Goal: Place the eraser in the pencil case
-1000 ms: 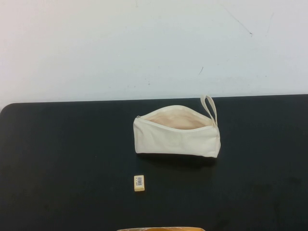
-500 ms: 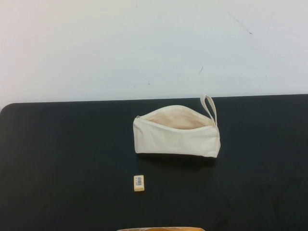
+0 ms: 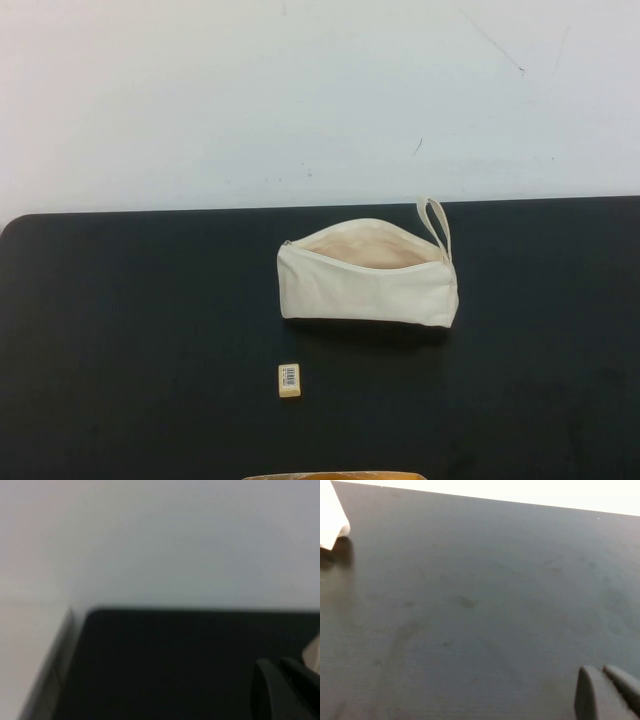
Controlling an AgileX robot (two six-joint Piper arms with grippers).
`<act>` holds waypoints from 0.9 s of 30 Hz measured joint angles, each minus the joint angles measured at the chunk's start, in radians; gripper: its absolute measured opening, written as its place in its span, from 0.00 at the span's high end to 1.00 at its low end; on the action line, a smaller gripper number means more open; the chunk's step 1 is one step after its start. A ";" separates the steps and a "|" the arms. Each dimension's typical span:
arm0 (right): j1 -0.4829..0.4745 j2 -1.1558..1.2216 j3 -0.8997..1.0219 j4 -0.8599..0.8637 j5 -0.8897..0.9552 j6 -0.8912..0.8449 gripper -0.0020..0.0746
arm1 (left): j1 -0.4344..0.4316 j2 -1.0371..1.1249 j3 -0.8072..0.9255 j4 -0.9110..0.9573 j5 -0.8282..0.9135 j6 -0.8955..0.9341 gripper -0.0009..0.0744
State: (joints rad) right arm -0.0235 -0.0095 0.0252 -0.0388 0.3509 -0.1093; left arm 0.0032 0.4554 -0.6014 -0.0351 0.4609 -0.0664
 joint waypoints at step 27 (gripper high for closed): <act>0.000 0.000 0.000 0.000 0.000 0.000 0.98 | -0.462 1.150 -0.483 -0.162 0.198 0.030 0.88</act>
State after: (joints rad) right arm -0.0235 -0.0095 0.0252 -0.0388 0.3509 -0.1093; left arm -0.4585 1.6049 -1.0845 -0.1969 0.6590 -0.0369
